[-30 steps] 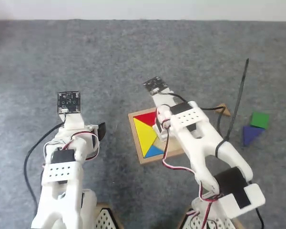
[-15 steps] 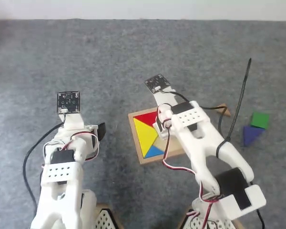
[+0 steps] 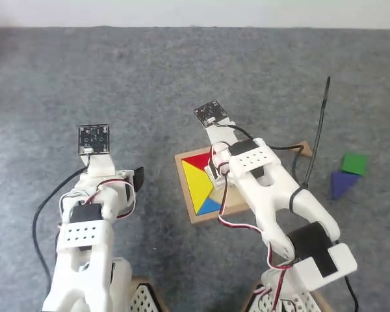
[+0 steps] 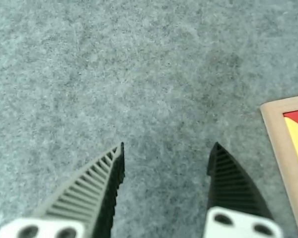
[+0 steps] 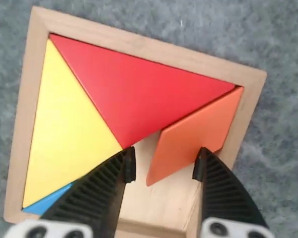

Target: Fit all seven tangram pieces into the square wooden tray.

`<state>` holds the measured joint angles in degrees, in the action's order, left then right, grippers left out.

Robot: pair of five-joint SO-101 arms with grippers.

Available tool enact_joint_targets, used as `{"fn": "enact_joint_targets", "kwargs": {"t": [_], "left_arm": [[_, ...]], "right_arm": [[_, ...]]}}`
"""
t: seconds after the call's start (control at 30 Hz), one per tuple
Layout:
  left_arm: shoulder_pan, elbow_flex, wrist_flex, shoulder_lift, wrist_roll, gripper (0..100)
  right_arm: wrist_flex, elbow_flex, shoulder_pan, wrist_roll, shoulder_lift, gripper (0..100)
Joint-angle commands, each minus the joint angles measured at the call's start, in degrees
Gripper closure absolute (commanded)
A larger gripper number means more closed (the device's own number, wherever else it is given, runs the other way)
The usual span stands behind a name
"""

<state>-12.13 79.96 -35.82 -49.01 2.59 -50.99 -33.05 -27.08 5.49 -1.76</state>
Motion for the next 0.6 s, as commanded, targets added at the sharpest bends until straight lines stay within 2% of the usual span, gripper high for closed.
{"fn": "enact_joint_targets", "kwargs": {"t": [0.0, 0.27, 0.57], "left_arm": [[-0.18, -0.13, 0.88, -0.7, -0.62, 73], [-0.18, -0.13, 0.88, -0.7, -0.62, 73], [-0.18, -0.13, 0.88, -0.7, -0.7, 73]], "right_arm": [[-2.77, 0.79, 1.36, -0.62, 0.75, 80.8], [-1.36, -5.19, 1.45, -2.73, 6.46, 80.8], [-4.18, -4.57, 1.01, -4.22, 14.81, 80.8]]}}
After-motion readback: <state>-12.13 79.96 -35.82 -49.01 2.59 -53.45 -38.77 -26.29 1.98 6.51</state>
